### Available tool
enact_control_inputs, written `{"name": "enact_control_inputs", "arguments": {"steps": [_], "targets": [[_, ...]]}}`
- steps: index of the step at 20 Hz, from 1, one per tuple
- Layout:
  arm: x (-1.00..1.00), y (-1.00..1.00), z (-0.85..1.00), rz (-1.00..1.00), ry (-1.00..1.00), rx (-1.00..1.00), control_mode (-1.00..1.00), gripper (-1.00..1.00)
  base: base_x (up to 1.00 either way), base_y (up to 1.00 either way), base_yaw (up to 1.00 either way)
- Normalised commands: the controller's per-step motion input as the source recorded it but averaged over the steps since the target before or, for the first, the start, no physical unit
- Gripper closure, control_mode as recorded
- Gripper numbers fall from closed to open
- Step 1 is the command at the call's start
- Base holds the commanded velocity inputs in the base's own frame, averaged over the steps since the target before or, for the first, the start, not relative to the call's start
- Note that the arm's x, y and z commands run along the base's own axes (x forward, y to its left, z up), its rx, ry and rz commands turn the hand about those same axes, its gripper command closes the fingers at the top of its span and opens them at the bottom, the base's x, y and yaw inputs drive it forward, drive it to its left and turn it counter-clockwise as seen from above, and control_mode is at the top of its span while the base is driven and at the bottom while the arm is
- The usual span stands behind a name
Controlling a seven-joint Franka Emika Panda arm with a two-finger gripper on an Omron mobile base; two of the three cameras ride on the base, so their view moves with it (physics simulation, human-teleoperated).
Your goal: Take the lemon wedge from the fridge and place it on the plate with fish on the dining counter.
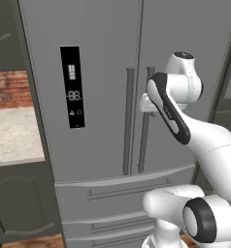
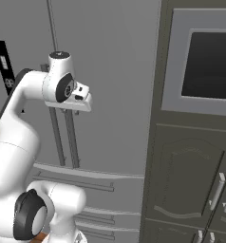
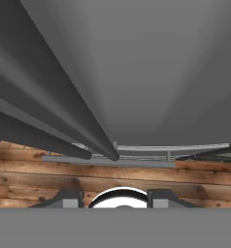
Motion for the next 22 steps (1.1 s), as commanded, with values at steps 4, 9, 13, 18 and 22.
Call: {"name": "enact_control_inputs", "arguments": {"steps": [4,9,13,18,22], "targets": [[-0.06,0.0,0.0,0.0,-0.01,0.0,-1.0,-1.0,0.0,0.0,0.0],[0.0,0.0,0.0,0.0,0.01,0.0,-1.0,-1.0,0.0,0.0,0.0],[0.0,0.0,0.0,0.0,0.0,0.0,-1.0,-1.0,0.0,0.0,0.0],[-0.04,0.07,0.0,0.0,0.0,0.0,1.0,-1.0,-0.18,0.13,0.0],[0.0,0.0,0.0,0.0,0.0,0.0,1.0,-1.0,-0.65,0.3,0.0]]}}
